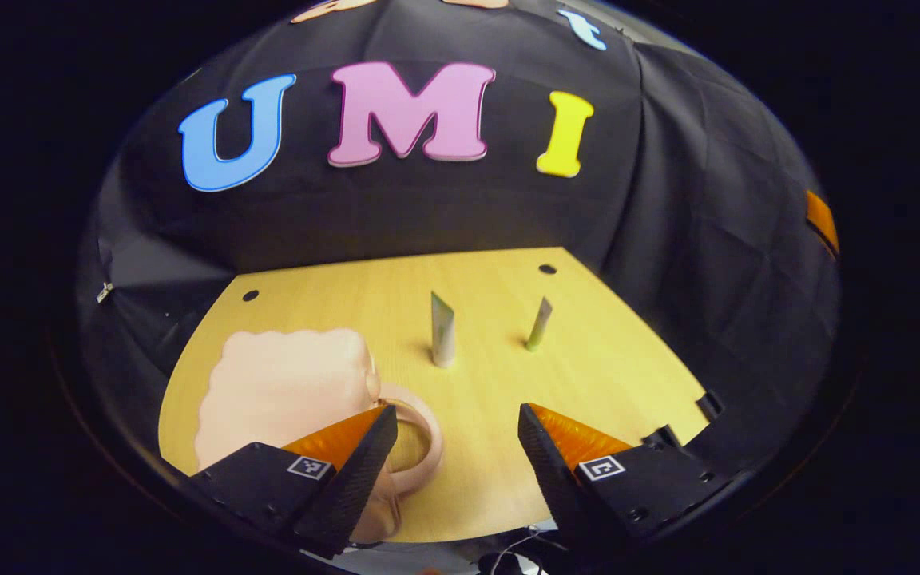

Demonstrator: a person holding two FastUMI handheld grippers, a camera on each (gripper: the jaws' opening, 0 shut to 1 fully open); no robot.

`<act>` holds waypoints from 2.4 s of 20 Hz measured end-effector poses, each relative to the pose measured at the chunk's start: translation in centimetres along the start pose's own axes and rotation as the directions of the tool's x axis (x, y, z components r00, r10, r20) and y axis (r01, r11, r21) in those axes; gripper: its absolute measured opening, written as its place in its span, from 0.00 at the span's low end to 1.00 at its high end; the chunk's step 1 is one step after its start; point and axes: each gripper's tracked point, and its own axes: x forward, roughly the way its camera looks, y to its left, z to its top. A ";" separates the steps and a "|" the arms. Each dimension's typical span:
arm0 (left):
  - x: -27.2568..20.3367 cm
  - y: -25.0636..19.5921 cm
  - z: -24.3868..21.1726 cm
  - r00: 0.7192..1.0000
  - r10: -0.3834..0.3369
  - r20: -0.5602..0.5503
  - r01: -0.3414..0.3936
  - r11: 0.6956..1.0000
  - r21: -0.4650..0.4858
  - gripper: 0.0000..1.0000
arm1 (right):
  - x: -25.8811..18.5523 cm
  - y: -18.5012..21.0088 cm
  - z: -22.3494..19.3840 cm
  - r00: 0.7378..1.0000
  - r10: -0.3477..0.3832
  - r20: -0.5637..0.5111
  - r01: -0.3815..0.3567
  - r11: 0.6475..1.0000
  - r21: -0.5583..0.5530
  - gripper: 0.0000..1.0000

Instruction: First open the suitcase, pack the skin care products into it, and then close the suitcase.

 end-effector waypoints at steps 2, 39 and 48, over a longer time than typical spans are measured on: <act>3.5 -0.6 -1.6 0.991 0.013 -0.130 -0.018 0.999 -0.036 0.96 | 1.4 -2.1 -2.2 0.999 -0.018 -0.045 0.019 0.999 0.032 0.96; -10.1 34.7 7.4 0.966 0.254 -0.058 -0.248 0.965 0.088 0.12 | 13.8 13.1 -2.1 0.991 0.086 -0.108 -0.076 0.993 0.091 0.97; -0.4 54.2 -1.6 0.897 0.410 -0.165 -0.423 0.904 -0.053 0.11 | 13.1 16.4 -2.6 0.983 0.038 -0.177 -0.028 0.998 0.058 0.97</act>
